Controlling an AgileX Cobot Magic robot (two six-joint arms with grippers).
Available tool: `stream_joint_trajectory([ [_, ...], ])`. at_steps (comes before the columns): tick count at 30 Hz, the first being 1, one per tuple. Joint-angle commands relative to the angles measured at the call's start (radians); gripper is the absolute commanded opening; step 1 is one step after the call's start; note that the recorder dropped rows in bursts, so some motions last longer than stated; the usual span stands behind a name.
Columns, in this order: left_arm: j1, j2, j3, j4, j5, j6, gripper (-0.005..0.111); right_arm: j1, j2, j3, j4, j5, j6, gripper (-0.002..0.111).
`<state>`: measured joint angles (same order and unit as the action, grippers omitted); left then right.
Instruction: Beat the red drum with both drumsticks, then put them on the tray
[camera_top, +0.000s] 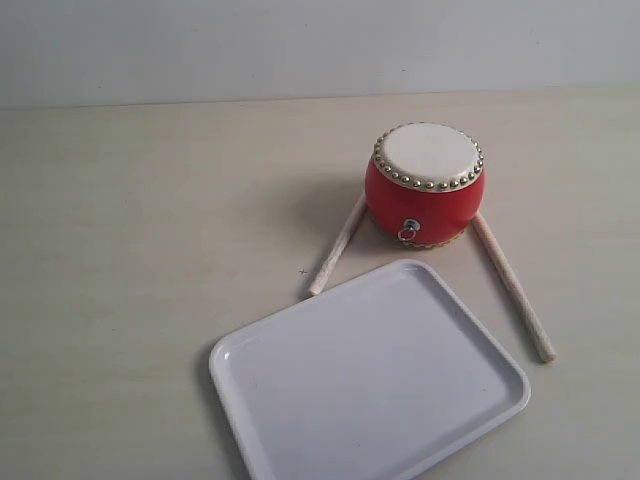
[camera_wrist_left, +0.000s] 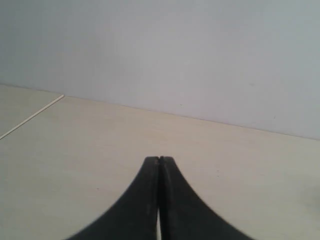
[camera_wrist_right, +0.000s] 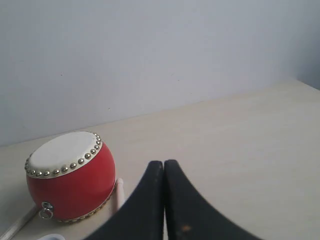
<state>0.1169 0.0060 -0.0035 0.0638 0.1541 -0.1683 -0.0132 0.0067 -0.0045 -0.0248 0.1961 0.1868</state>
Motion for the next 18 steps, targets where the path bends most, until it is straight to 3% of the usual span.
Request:
stream_joint_trajectory([
  [1, 0.002, -0.006, 0.003, 0.003, -0.010, 0.003, 0.000, 0.001, -0.007, 0.004, -0.002, -0.009, -0.001, 0.000],
  [16, 0.002, -0.006, 0.003, 0.003, -0.010, 0.003, 0.000, 0.001, -0.007, 0.004, -0.002, -0.009, -0.001, 0.000],
  [18, 0.002, -0.006, 0.003, -0.013, -0.064, -0.037, 0.000, 0.001, -0.007, 0.004, -0.002, -0.009, -0.001, 0.000],
])
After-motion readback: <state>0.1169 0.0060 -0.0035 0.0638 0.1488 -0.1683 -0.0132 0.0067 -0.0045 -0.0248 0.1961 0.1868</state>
